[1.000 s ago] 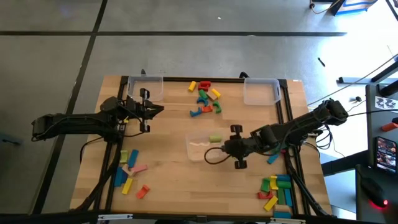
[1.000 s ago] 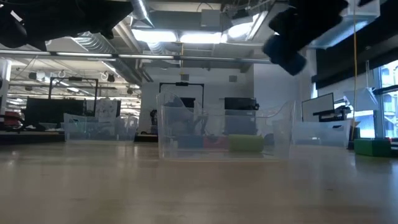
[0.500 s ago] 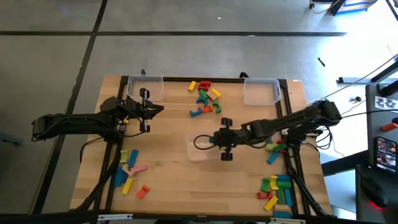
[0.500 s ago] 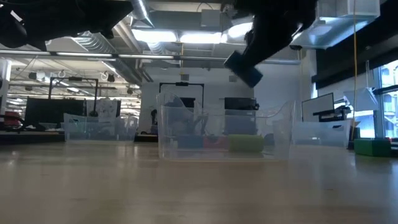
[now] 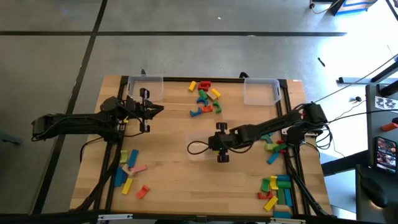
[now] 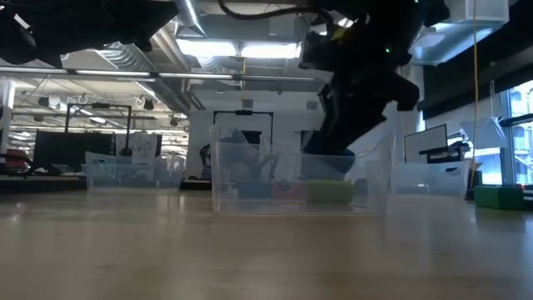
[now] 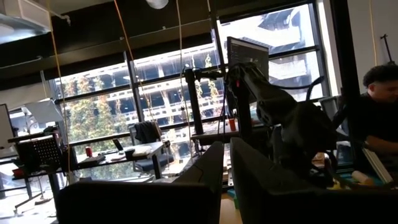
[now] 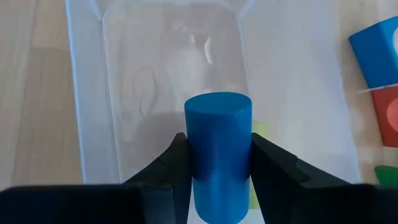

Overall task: Sort blocks by size
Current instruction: Put the blue cylindrical block into the bottom transparent bin, then put the green cylindrical block into the bottom transparent bin

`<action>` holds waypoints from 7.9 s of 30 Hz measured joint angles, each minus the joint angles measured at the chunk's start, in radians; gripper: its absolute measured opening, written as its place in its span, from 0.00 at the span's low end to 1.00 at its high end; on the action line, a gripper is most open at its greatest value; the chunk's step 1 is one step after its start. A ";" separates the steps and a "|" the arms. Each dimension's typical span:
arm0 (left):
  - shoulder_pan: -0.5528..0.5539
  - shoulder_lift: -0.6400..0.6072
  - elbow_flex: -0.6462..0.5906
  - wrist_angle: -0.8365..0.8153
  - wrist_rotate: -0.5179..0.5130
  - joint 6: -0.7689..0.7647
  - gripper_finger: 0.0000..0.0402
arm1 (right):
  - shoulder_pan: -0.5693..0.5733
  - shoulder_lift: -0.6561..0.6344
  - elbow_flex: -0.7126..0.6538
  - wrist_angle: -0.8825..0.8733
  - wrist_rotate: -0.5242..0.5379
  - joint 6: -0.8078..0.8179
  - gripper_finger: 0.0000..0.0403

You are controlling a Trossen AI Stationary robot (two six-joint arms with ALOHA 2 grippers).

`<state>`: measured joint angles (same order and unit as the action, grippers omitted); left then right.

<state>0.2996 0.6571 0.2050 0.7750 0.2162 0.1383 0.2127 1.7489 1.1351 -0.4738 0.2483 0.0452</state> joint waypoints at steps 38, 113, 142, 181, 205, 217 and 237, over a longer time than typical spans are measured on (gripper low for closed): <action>0.000 0.000 0.000 -0.001 0.000 0.000 0.06 | 0.071 -0.003 0.296 -0.438 -0.093 0.091 0.60; 0.000 0.000 0.000 -0.031 -0.003 -0.206 0.06 | 0.847 -0.089 -0.236 -0.640 -0.400 1.173 0.60; 0.000 0.000 0.000 -0.031 -0.003 -0.191 0.06 | 0.807 -0.097 -0.213 -0.735 -0.380 1.173 0.32; 0.000 0.000 0.000 -0.031 -0.003 -0.191 0.06 | 0.258 -0.162 0.098 -0.249 0.111 0.312 0.32; 0.000 0.000 0.000 -0.031 -0.003 -0.191 0.06 | 0.040 -0.008 0.098 -0.104 -0.060 0.053 0.32; 0.000 0.000 0.000 -0.031 -0.003 -0.191 0.06 | 0.041 0.053 0.098 -0.175 -0.064 0.053 0.32; 0.000 0.000 0.000 -0.031 -0.003 -0.191 0.06 | 0.042 0.070 0.151 -0.241 -0.085 0.054 0.51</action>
<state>0.2996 0.6575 0.2050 0.7441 0.2131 -0.0525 0.2551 1.8187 1.2858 -0.7153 0.1635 0.0997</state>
